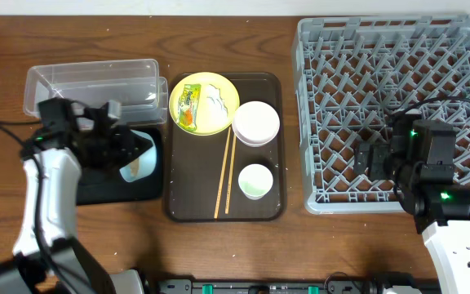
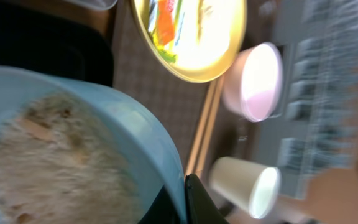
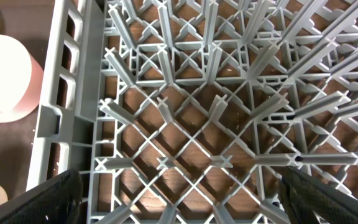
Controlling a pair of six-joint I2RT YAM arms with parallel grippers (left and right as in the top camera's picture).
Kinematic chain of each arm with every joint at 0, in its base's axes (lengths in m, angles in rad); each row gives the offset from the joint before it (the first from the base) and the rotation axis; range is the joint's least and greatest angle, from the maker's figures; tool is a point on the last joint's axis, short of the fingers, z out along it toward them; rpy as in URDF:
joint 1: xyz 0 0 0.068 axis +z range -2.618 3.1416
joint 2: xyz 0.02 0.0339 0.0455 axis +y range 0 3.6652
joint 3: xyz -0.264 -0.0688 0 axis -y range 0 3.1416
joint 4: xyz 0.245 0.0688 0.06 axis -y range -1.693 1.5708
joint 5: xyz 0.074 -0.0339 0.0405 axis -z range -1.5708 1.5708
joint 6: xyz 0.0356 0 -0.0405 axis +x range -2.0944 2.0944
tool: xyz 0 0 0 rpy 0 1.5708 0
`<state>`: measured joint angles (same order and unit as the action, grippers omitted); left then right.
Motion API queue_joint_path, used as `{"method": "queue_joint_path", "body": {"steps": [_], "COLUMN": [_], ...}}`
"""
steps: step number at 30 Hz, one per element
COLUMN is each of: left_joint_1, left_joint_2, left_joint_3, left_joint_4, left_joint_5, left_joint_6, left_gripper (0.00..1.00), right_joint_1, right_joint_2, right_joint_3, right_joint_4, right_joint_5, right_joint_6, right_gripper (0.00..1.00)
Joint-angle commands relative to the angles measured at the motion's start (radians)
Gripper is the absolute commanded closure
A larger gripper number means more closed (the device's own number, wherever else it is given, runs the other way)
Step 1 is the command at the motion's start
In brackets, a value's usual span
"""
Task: Sort waste into correct bins and load items into the dishwasher rack
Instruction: 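Lift the blue bowl and tip the rice onto the black tray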
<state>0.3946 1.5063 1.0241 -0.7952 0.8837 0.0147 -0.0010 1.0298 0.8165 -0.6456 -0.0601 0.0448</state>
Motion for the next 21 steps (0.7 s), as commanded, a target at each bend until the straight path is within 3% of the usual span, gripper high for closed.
{"method": "queue_joint_path", "body": {"steps": [1, 10, 21], "left_joint_1": [0.103, 0.255, 0.323], "left_joint_2": [0.098, 0.328, 0.357], "left_joint_3": [0.014, 0.014, 0.014], "left_joint_4": [-0.005, -0.012, -0.038], "left_joint_5": [0.352, 0.690, 0.690], "left_joint_6": [0.090, 0.089, -0.017], "left_gripper": [0.94, 0.94, 0.94], "right_joint_1": [0.013, 0.013, 0.013], "right_joint_2": [-0.003, -0.003, -0.003], "right_joint_3": [0.022, 0.022, 0.022], "right_joint_4": [-0.002, -0.003, -0.003], "right_joint_5": [-0.008, -0.008, -0.008], "right_joint_6": [0.010, 0.010, 0.009], "right_gripper": [0.01, 0.01, 0.01]}}
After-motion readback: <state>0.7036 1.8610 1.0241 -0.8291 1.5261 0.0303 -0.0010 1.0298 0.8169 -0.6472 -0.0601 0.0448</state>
